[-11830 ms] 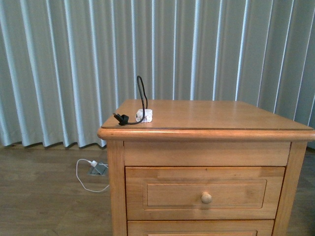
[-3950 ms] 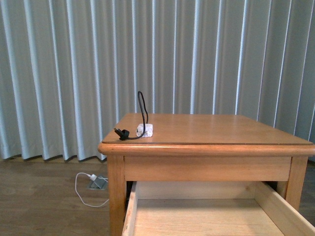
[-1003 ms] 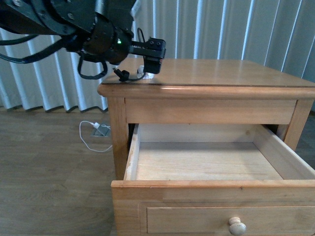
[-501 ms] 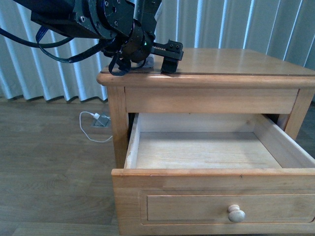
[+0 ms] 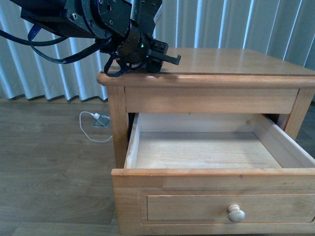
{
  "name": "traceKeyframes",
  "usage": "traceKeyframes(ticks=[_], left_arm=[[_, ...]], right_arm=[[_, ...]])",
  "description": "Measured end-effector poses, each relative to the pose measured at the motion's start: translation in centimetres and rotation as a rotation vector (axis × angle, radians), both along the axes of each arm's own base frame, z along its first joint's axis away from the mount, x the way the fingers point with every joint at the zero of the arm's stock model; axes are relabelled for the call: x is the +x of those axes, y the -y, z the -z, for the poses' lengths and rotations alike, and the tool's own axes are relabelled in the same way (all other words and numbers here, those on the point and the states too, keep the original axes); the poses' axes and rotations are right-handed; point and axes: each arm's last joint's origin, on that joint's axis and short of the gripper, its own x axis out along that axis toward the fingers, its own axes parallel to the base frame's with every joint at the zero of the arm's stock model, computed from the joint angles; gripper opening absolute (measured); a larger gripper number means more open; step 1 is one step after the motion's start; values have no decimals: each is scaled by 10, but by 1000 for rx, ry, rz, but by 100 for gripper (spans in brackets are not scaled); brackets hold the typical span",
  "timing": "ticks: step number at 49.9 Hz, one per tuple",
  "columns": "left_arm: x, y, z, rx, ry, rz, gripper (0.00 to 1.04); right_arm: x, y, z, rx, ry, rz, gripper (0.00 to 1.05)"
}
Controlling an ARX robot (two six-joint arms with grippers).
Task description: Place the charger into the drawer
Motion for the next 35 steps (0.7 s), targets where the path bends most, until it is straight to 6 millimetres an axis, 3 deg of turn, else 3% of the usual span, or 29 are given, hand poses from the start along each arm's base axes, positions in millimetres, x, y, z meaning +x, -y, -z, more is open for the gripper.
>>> traceKeyframes(ticks=[8,17,35], left_arm=[[-11,-5,-3,-29,-2,33,40],[-37,-8,-7,-82,-9,119,40],[-126,13,-45,-171,80,370,40]], right_arm=[[0,0,0,0,0,0,96],[0,0,0,0,0,0,96],[0,0,0,0,0,0,96]])
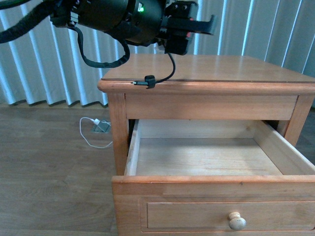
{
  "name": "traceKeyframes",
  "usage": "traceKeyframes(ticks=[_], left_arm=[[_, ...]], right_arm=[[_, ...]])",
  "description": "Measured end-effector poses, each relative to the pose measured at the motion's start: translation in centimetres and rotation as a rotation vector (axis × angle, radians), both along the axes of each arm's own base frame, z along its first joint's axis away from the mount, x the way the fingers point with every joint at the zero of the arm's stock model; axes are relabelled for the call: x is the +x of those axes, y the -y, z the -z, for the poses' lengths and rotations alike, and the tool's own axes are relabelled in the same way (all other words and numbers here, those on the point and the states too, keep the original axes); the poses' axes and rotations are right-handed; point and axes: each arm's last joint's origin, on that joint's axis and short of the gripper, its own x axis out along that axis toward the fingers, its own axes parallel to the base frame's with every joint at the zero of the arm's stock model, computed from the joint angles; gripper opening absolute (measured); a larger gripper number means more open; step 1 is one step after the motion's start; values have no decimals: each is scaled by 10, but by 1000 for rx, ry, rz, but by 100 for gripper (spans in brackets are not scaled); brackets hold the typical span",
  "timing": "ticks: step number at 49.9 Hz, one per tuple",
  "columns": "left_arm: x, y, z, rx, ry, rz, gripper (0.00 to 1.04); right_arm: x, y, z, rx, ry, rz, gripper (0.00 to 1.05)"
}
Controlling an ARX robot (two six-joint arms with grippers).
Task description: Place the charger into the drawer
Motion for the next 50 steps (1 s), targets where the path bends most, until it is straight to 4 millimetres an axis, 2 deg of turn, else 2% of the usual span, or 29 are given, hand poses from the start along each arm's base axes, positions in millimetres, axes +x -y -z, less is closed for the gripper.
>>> traceKeyframes(ticks=[7,14,22,30,37,50], left_arm=[[-24,13,7,17,-24,78,40],[-28,21,23,52,-63,92,40],[-20,27,48,90,-118,69,40],[-5,37,87,137,-201,56,40],[5,46,113,174,-246,37,40],[21,65,144,216,-303,24,40]], right_arm=[[0,0,0,0,0,0,96],[0,0,0,0,0,0,96],[0,0,0,0,0,0,96],[0,0,0,0,0,0,96],[0,0,0,0,0,0,96],[0,0,0,0,0,0,96]])
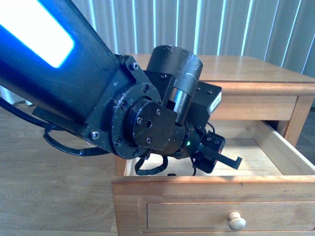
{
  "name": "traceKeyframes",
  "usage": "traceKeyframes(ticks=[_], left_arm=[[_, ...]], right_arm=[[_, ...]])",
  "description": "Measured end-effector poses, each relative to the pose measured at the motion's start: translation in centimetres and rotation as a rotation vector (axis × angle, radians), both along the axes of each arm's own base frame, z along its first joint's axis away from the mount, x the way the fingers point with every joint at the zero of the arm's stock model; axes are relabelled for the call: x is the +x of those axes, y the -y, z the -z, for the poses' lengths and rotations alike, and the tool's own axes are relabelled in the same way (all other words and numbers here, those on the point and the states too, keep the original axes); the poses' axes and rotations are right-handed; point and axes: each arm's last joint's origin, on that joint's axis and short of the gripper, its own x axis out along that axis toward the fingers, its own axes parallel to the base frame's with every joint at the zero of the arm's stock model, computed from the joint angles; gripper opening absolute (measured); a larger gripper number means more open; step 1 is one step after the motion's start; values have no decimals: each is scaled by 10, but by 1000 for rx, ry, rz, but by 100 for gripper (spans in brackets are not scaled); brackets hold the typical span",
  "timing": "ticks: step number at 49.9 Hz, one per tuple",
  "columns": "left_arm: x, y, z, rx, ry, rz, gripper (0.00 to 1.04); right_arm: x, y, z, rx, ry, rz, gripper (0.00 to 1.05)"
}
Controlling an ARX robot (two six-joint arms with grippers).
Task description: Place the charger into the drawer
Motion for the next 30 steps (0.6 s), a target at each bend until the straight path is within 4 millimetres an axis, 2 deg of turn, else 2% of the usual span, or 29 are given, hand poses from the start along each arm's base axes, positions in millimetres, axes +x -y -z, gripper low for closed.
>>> traceKeyframes(ticks=[8,19,30], left_arm=[[7,7,11,30,-11,-22,40],[10,9,15,42,-8,-45,41],[9,3,11,48,8,-63,83]], right_arm=[[0,0,0,0,0,0,96],[0,0,0,0,0,0,96],[0,0,0,0,0,0,96]])
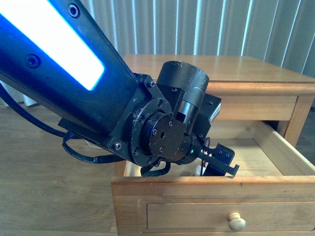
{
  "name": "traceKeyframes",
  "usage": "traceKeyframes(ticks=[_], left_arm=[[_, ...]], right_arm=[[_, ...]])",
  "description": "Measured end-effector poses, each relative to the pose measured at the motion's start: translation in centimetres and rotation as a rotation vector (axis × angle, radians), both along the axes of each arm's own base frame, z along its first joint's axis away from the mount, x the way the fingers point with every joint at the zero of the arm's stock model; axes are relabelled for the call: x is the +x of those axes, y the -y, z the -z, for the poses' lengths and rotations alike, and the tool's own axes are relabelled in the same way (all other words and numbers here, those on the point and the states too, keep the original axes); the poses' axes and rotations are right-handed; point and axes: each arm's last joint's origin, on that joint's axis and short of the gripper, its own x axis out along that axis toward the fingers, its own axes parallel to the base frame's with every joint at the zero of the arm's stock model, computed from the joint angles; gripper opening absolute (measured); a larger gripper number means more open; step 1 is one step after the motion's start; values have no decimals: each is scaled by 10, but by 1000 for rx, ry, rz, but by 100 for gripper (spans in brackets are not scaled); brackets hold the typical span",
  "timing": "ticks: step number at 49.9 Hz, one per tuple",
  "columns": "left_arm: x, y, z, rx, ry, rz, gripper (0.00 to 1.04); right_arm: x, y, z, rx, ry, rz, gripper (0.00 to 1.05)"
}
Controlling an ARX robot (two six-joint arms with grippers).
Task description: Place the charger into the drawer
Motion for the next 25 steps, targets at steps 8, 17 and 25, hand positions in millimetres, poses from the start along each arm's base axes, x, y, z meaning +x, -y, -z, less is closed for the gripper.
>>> traceKeyframes(ticks=[8,17,25], left_arm=[[-10,-14,-23,-23,64,-18,100],[-34,-44,-76,-92,180,-49,99],[-70,-81,-114,-140,286,-113,99]], right_arm=[[0,0,0,0,0,0,96],[0,0,0,0,0,0,96],[0,0,0,0,0,0,96]])
